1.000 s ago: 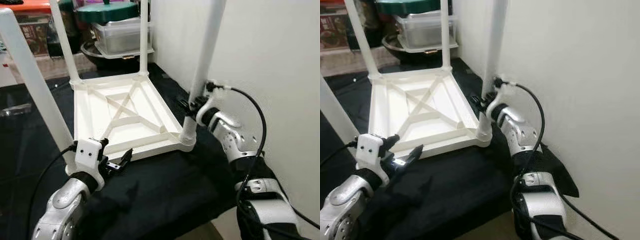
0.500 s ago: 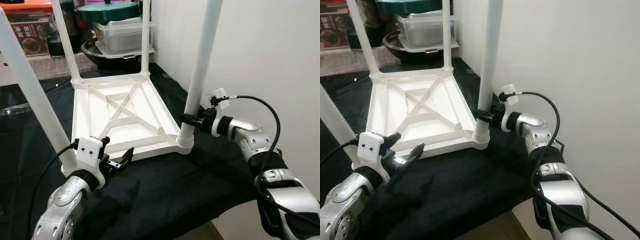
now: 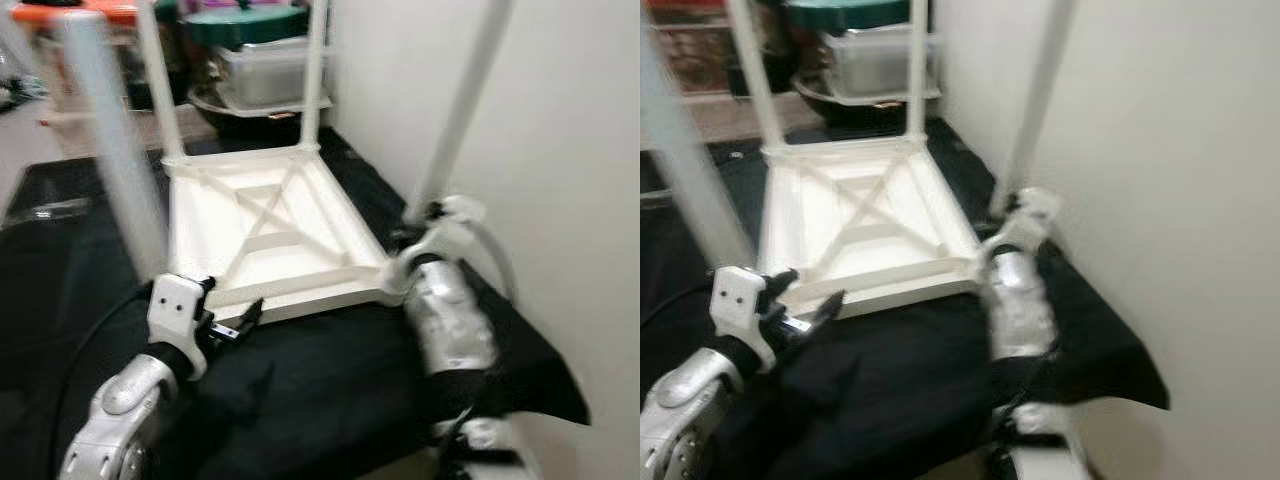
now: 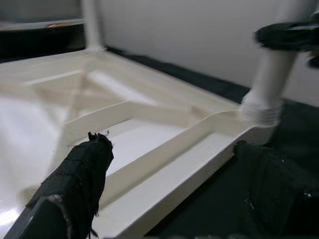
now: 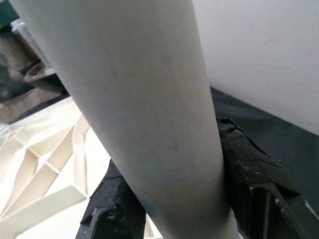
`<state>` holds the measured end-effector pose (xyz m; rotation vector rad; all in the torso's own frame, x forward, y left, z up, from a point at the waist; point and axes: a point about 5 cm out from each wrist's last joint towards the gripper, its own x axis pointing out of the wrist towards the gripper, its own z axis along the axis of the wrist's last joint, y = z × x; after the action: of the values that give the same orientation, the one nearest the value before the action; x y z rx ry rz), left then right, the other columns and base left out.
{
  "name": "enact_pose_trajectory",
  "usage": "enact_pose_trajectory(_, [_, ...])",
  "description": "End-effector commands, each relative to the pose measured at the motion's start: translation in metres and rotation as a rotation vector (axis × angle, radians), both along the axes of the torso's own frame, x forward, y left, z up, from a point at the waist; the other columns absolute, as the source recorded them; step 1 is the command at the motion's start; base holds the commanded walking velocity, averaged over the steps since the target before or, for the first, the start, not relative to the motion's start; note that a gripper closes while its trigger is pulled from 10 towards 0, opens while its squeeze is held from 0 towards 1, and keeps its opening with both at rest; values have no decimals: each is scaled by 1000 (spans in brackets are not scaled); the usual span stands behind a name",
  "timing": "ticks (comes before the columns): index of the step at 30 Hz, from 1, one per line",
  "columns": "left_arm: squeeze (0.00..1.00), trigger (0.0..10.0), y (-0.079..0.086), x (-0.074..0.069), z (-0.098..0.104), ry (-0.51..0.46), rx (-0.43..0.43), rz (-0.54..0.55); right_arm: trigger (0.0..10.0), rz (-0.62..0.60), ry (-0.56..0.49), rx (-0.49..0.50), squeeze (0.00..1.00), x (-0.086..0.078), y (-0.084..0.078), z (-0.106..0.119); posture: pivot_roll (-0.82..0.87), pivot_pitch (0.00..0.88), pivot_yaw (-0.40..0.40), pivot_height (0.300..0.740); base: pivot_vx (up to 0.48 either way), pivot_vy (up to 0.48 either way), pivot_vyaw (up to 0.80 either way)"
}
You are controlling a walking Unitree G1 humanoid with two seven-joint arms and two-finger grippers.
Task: Building children table
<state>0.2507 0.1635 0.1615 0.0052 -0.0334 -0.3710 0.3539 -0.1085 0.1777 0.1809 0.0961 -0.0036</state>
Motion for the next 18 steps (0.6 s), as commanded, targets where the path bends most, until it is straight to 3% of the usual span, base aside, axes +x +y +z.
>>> enact_pose_trajectory(1, [0, 10000, 0, 1, -2, 19, -3, -9, 10000, 156, 55, 124, 0, -2, 25, -9, 28, 0, -28, 740, 0, 0, 0])
enact_pose_trajectory(2, [0, 10000, 0, 2, -2, 18, 0, -12, 10000, 192, 10, 107, 1000, 5, 22, 2, 20, 0, -34, 740, 0, 0, 0])
enact_pose_trajectory(4, [0, 10000, 1, 5, -2, 12, 6, -11, 10000, 238, -61, 157, 1000, 18, 9, 21, 19, 0, -36, 740, 0, 0, 0])
enact_pose_trajectory(7, [0, 10000, 1, 5, -1, 11, 7, -10, 10000, 238, -73, 175, 1000, 19, 7, 26, 19, 0, -36, 740, 0, 0, 0])
enact_pose_trajectory(8, [0, 10000, 2, 5, -1, 8, 3, -7, 10000, 347, -133, 155, 980, 19, 8, 38, 19, 0, -39, 740, 0, 0, 0])
enact_pose_trajectory(9, [0, 10000, 2, 4, -1, 8, 0, -6, 10000, 537, -191, 132, 0, 13, 13, 50, 17, 0, -40, 740, 0, 0, 0])
enact_pose_trajectory(10, [0, 10000, 1, 3, -2, 9, -4, -8, 10000, 869, -237, 20, 0, 2, 12, 55, 21, 0, -44, 740, 0, 0, 0])
enact_pose_trajectory(11, [0, 10000, 1, 3, -2, 9, -4, -8, 10000, 869, -237, 20, 0, 2, 12, 55, 21, 0, -44, 740, 0, 0, 0])
enact_pose_trajectory(12, [0, 10000, 0, 3, -2, 11, -4, -10, 10000, 967, -213, -20, 0, -3, 11, 51, 21, 0, -44, 740, 0, 0, 0])
enact_pose_trajectory(14, [0, 10000, 0, 3, -2, 13, -4, -12, 10000, 941, -190, -146, 0, 5, 2, 42, 21, 0, -44, 740, 0, 0, 0])
enact_pose_trajectory(17, [0, 10000, 1, 3, -2, 12, -4, -9, 10000, 992, -162, -202, 0, 9, -4, 33, 21, 0, -44, 740, 0, 0, 0])
enact_pose_trajectory(18, [0, 10000, 1, 3, -2, 11, -1, -9, 5373, 1032, -144, -234, 0, 11, -7, 28, 36, 0, -52, 740, 0, 0, 0])
